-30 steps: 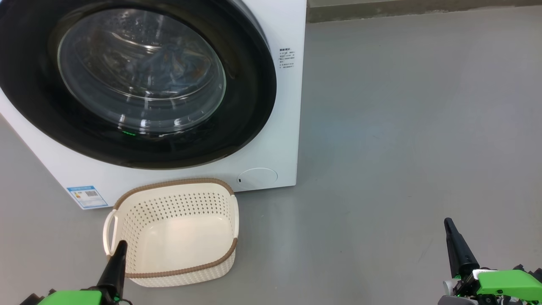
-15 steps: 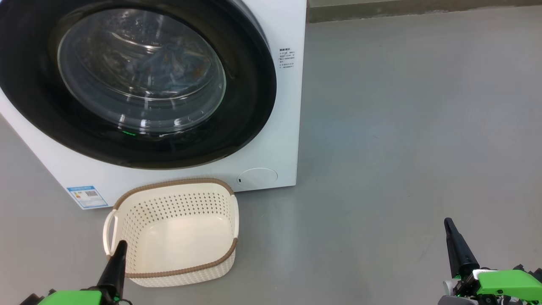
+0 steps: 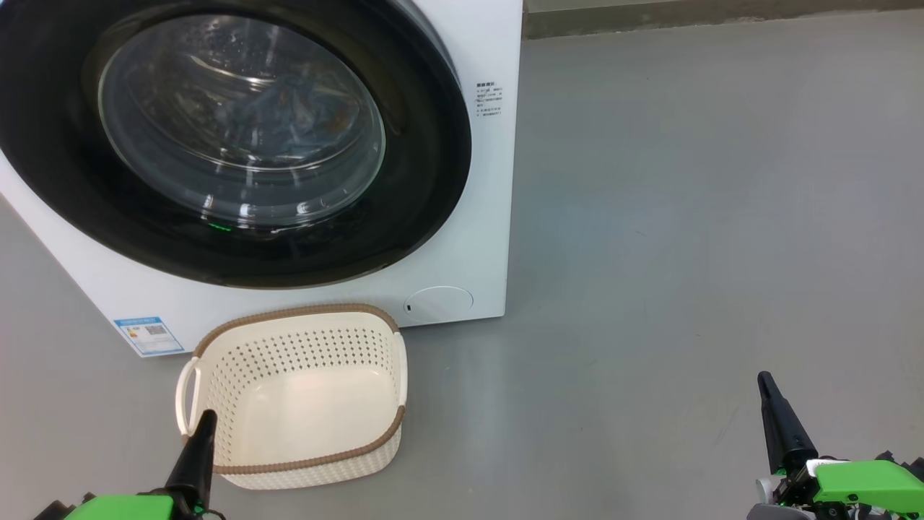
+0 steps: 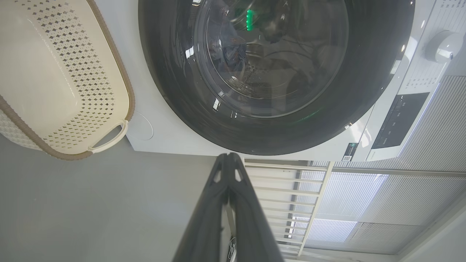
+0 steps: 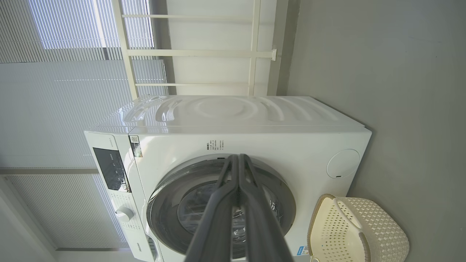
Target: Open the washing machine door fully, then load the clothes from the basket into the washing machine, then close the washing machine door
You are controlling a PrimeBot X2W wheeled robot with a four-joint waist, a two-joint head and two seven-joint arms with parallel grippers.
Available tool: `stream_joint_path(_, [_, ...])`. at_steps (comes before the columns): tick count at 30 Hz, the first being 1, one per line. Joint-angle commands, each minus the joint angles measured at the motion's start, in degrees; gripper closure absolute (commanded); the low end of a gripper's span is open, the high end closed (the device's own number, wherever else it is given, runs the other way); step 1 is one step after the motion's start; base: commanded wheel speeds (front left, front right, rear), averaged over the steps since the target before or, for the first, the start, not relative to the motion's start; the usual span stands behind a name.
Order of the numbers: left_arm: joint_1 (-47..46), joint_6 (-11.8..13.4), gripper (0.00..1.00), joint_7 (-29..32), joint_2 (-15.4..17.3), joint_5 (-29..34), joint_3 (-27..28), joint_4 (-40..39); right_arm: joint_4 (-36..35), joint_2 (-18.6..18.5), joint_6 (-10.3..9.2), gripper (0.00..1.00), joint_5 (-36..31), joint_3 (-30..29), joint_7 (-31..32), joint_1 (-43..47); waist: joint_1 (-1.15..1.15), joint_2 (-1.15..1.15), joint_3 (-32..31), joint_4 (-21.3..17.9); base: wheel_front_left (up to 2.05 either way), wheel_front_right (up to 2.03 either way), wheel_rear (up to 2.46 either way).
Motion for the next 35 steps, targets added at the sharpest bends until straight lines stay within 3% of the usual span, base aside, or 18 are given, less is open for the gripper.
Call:
stream_joint_path(1, [-2.40, -0.17, 1.00, 0.35, 0.63, -0.09, 2.00, -1.08, -1.39, -0.15, -0.06, 1.00, -0.55, 1.37, 0.37, -2.31, 0.00, 0.00, 0.00, 0.00, 0.00, 0.00, 0.00])
stream_joint_path(35, [-2.40, -0.17, 1.00, 0.38, 0.61, -0.06, 2.03, -1.08, -1.39, -0.08, -0.06, 1.00, -0.63, 1.27, 0.45, -2.32, 0.00, 0.00, 0.00, 0.00, 0.00, 0.00, 0.00])
